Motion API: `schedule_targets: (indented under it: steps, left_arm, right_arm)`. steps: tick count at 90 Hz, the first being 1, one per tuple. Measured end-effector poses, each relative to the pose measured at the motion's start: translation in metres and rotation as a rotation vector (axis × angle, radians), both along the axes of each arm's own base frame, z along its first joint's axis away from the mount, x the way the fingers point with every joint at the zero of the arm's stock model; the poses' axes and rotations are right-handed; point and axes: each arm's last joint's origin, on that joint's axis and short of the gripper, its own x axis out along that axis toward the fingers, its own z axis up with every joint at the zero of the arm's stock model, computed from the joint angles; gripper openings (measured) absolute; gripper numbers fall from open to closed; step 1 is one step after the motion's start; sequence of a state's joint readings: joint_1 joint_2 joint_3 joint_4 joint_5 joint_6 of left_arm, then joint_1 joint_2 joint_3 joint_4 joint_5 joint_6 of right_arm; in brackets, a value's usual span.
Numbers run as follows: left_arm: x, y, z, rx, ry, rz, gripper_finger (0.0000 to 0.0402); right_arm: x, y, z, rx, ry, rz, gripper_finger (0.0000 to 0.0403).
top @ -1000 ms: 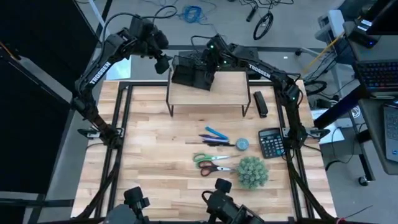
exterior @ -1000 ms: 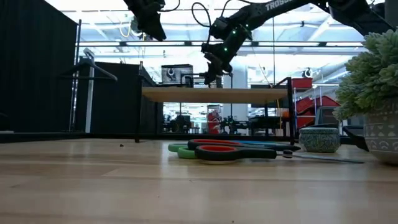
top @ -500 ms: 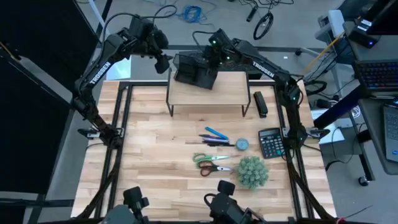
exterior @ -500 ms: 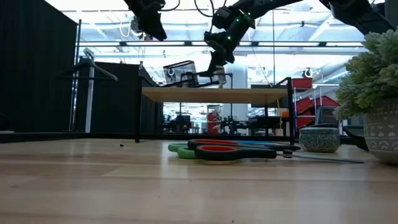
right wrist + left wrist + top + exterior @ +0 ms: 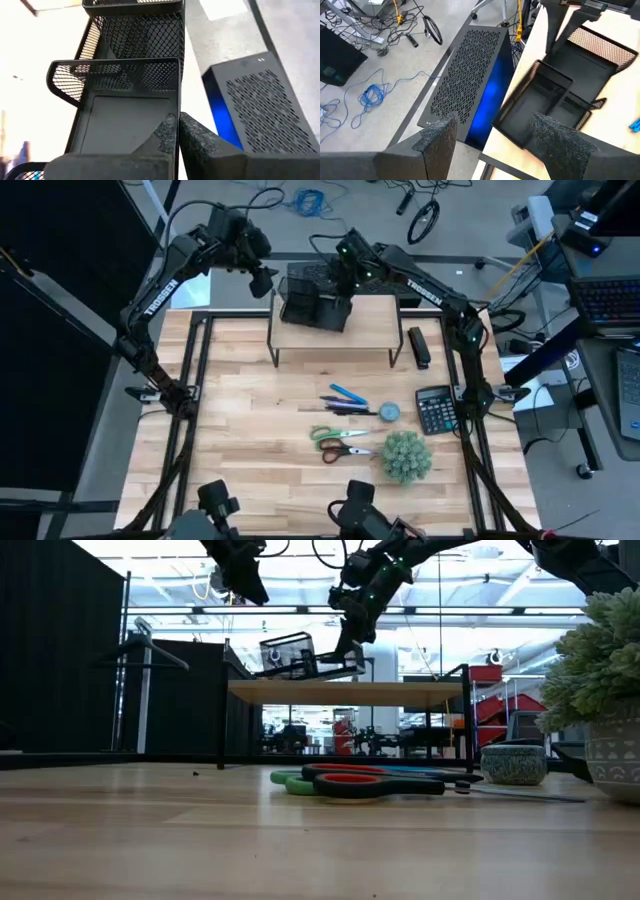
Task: Pick and place office supplies into organizer
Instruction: Remove the desk organizer from the shelf
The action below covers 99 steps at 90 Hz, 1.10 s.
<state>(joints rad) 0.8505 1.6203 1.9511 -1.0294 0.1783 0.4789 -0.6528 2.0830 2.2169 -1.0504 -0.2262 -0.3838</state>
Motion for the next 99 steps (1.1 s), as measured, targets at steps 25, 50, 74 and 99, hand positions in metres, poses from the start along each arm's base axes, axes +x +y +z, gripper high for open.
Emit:
schedule_targets:
  steps: [25, 50, 74, 99]
  left_arm:
    - [-0.002, -0.004, 0.004, 0.009, -0.008, -0.005, 0.0242]
    - [-0.006, -0.023, 0.017, 0.042, -0.039, -0.034, 0.0242]
    - [-0.011, -0.043, 0.029, 0.066, -0.071, -0.063, 0.0242]
    - [-0.016, -0.054, 0.036, 0.066, -0.091, -0.070, 0.0242]
  right_arm:
    - [-0.001, 0.021, 0.014, -0.007, -0.005, 0.067, 0.0000]
    - [-0.003, 0.048, 0.033, -0.011, -0.022, 0.107, 0.0000]
    - [0.004, 0.075, 0.036, 0.023, 0.001, 0.147, 0.0000]
    - [0.015, 0.098, 0.036, 0.038, -0.001, 0.184, 0.0000]
